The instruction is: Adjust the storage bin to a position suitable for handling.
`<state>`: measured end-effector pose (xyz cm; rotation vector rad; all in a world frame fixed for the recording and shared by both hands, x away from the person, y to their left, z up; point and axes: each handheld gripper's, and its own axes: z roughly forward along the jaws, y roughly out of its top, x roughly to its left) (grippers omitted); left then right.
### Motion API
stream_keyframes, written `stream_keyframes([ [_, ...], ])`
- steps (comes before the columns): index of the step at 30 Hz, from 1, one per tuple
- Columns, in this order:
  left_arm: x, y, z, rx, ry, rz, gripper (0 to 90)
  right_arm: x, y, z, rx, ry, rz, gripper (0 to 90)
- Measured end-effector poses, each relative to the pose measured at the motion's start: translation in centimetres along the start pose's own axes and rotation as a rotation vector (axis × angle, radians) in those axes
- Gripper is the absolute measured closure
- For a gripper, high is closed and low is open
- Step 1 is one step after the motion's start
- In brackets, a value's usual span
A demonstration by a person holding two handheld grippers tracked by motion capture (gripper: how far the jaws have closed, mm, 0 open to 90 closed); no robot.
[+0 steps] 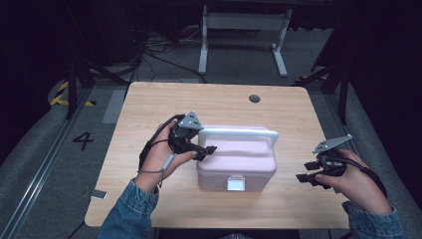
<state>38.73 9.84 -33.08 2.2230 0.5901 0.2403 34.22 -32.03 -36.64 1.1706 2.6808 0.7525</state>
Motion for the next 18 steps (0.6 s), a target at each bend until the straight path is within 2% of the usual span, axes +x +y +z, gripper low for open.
stream_keyframes([
  [2,0.0,0.1,0.4,-0.012,-0.009,0.005,30.7,-0.1,-0.1,0.0,0.003,-0.004,0.002,42.7],
  [6,-0.1,0.5,0.8,-0.039,0.004,0.035,35.8,-0.1,-0.1,0.0,0.003,-0.002,-0.001,42.9],
  [7,-0.2,0.5,0.9,-0.043,0.016,0.031,35.7,-0.1,-0.1,0.0,0.002,-0.002,-0.002,42.9],
  [8,-0.3,0.7,1.0,-0.031,0.043,0.054,35.5,0.0,-0.1,0.0,0.003,0.0,0.001,42.9],
  [10,-0.5,0.8,1.1,-0.026,0.07,0.067,35.3,-0.1,-0.1,-0.1,-0.001,-0.001,0.001,42.9],
  [12,-0.5,1.0,1.2,-0.038,0.049,0.065,38.4,-0.2,-0.2,-0.1,-0.002,-0.009,0.005,43.0],
  [18,-0.7,1.4,1.8,-0.03,0.033,0.071,46.0,-0.2,-0.2,-0.1,-0.002,-0.004,0.005,43.1],
])
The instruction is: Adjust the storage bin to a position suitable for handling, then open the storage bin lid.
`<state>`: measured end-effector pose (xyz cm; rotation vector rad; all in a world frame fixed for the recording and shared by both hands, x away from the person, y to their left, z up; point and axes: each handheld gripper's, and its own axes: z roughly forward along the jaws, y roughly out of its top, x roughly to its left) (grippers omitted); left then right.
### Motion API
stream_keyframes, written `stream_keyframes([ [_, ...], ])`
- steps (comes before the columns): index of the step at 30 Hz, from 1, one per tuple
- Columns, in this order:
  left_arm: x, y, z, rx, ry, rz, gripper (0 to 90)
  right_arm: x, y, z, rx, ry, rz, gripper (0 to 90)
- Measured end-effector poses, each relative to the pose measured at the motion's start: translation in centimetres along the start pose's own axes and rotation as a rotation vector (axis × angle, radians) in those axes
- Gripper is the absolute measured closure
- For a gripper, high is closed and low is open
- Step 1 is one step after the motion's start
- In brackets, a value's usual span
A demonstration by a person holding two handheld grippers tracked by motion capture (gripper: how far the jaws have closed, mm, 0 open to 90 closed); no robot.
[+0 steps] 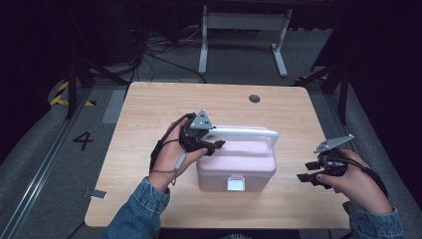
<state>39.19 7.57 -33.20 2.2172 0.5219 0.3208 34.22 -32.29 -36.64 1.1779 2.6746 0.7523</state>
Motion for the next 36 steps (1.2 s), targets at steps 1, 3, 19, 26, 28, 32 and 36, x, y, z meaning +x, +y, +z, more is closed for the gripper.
stream_keyframes([
  [1,0.0,0.1,0.1,0.007,-0.002,0.005,48.6,0.0,0.0,0.0,-0.001,0.0,-0.002,43.1],
  [3,-0.1,0.1,0.1,0.009,0.015,0.019,55.2,-0.1,0.0,0.0,-0.002,-0.001,-0.002,43.1],
  [19,0.4,0.2,-1.6,-0.036,0.009,-0.041,79.9,-0.3,-0.2,-0.2,-0.008,0.005,0.008,43.5],
  [26,1.0,0.5,-1.7,-0.055,-0.019,-0.07,80.0,-0.5,-0.4,-0.4,-0.017,0.005,0.019,43.6],
  [28,1.4,0.6,-1.7,-0.079,-0.039,-0.102,80.1,-0.5,-0.5,-0.5,-0.026,0.001,0.014,44.2],
  [32,2.2,1.0,-1.8,-0.09,-0.065,-0.141,80.4,-0.4,-0.3,-0.9,-0.057,0.008,0.007,46.5],
  [36,2.9,1.4,-1.7,-0.094,-0.093,-0.183,80.6,0.0,-0.1,-1.5,-0.13,0.034,-0.004,49.4],
])
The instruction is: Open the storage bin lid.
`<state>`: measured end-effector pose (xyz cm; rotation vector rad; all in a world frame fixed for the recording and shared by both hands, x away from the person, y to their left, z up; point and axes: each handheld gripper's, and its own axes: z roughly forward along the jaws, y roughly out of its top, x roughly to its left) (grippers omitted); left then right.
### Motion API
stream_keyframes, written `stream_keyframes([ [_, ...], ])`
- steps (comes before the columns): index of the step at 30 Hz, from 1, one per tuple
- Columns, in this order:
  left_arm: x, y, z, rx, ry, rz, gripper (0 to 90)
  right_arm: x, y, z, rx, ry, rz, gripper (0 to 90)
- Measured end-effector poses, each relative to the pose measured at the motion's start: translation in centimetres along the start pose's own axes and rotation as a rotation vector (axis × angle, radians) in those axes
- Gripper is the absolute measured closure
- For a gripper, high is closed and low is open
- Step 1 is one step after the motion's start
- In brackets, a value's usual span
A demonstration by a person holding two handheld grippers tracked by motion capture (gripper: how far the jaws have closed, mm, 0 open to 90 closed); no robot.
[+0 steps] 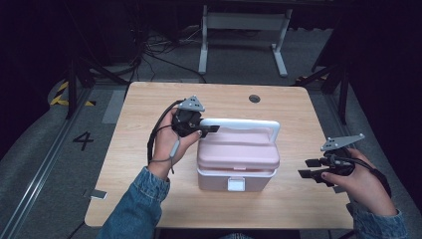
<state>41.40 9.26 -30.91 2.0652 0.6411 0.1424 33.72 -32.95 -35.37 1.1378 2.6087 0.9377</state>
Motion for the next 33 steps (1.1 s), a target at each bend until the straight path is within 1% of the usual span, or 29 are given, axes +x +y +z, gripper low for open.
stream_keyframes([
  [3,0.5,0.2,0.0,-0.011,-0.02,-0.038,80.6,0.2,0.3,-0.5,-0.051,-0.011,-0.012,50.0],
  [5,0.9,0.3,-0.1,-0.012,-0.021,-0.055,80.6,0.4,0.5,-0.8,-0.09,-0.009,-0.018,51.0],
  [7,1.2,0.5,-0.1,-0.018,-0.019,-0.06,80.7,0.6,0.7,-1.0,-0.122,0.007,-0.021,52.4],
  [9,1.4,0.7,-0.1,-0.017,-0.007,-0.07,81.1,0.8,0.9,-1.2,-0.146,0.01,-0.021,53.9],
  [11,1.7,1.0,-0.1,-0.014,-0.006,-0.065,81.0,1.0,1.1,-1.2,-0.167,0.006,-0.026,54.9],
  [12,1.7,1.1,0.0,-0.009,-0.004,-0.072,80.9,1.1,1.2,-1.2,-0.172,0.015,-0.033,55.0],
  [14,1.9,1.4,-0.1,-0.001,0.004,-0.064,80.8,1.5,1.5,-1.3,-0.198,0.052,-0.044,55.1],
  [16,2.1,1.7,0.0,0.005,0.006,-0.07,80.5,2.1,1.8,-1.4,-0.227,0.084,-0.056,55.8],
  [17,2.2,1.8,0.0,0.011,0.008,-0.07,80.4,2.4,2.0,-1.4,-0.242,0.093,-0.064,56.4],
  [18,2.3,1.9,0.0,0.012,0.013,-0.062,80.3,2.6,2.2,-1.5,-0.253,0.102,-0.071,57.0],
  [19,2.3,1.9,0.0,0.012,0.013,-0.062,80.2,2.6,2.2,-1.5,-0.253,0.102,-0.071,57.0],
  [21,2.5,2.1,0.0,0.017,0.008,-0.072,80.2,3.1,2.6,-1.4,-0.268,0.113,-0.081,57.9],
  [24,2.9,2.5,-0.1,0.037,0.01,-0.064,79.5,3.6,3.0,-1.2,-0.278,0.13,-0.09,59.3],
  [25,3.1,2.6,-0.1,0.036,0.006,-0.065,79.1,3.7,3.1,-1.2,-0.281,0.132,-0.09,59.7],
  [28,3.3,3.0,0.0,0.05,0.018,-0.061,78.4,3.9,3.4,-0.9,-0.292,0.128,-0.098,61.4],
  [31,3.5,3.3,0.0,0.062,0.023,-0.06,78.0,4.2,3.7,-0.8,-0.31,0.127,-0.098,65.6],
  [33,3.6,3.3,0.2,0.048,0.019,-0.068,77.9,4.3,4.0,-0.6,-0.325,0.128,-0.099,69.7],
])
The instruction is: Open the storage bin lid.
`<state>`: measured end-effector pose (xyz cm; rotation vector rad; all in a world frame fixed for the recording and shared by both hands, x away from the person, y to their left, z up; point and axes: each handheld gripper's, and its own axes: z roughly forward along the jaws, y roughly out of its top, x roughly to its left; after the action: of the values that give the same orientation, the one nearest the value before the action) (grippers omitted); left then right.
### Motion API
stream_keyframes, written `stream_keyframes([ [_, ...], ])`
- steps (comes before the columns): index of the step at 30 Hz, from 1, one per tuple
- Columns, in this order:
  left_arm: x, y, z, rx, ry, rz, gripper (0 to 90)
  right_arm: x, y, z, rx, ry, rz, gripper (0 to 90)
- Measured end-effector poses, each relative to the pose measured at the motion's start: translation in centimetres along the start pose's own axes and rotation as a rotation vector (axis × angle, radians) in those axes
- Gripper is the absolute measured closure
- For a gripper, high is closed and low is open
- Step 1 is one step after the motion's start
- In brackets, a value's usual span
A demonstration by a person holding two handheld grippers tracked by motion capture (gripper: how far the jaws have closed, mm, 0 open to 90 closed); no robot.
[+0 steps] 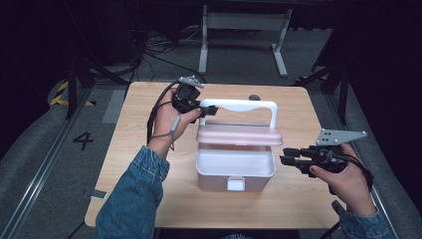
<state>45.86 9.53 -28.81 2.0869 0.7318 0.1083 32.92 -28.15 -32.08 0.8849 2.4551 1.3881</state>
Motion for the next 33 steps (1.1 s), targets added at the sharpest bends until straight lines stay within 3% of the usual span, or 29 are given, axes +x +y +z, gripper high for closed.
stream_keyframes([
  [8,-0.2,0.0,-0.1,0.011,0.006,-0.002,77.8,0.4,0.8,1.4,-0.056,0.004,-0.012,85.7],
  [14,-0.4,-0.1,-0.3,0.006,0.009,-0.001,75.6,0.2,1.2,1.9,-0.079,-0.012,-0.018,87.8],
  [16,-0.4,-0.2,-0.4,-0.018,-0.002,-0.014,74.5,0.2,1.3,1.9,-0.082,-0.02,-0.022,88.6],
  [19,-0.5,-0.3,-0.5,-0.018,0.019,-0.018,72.6,0.2,1.4,2.0,-0.087,-0.021,-0.023,88.8],
  [23,-0.5,-0.5,-0.5,-0.034,0.015,-0.014,63.4,0.2,1.5,2.0,-0.098,-0.024,-0.018,89.1],
  [28,-0.3,-1.1,-1.0,-0.064,0.07,-0.024,38.6,0.1,1.6,2.0,-0.099,-0.028,-0.018,89.1],
  [31,0.0,-1.4,-1.5,-0.074,0.092,-0.037,36.4,0.0,1.7,2.1,-0.103,-0.027,-0.018,89.1],
  [33,0.5,-1.8,-2.2,-0.079,0.136,-0.038,35.8,0.0,1.8,2.0,-0.103,-0.03,-0.016,89.1],
])
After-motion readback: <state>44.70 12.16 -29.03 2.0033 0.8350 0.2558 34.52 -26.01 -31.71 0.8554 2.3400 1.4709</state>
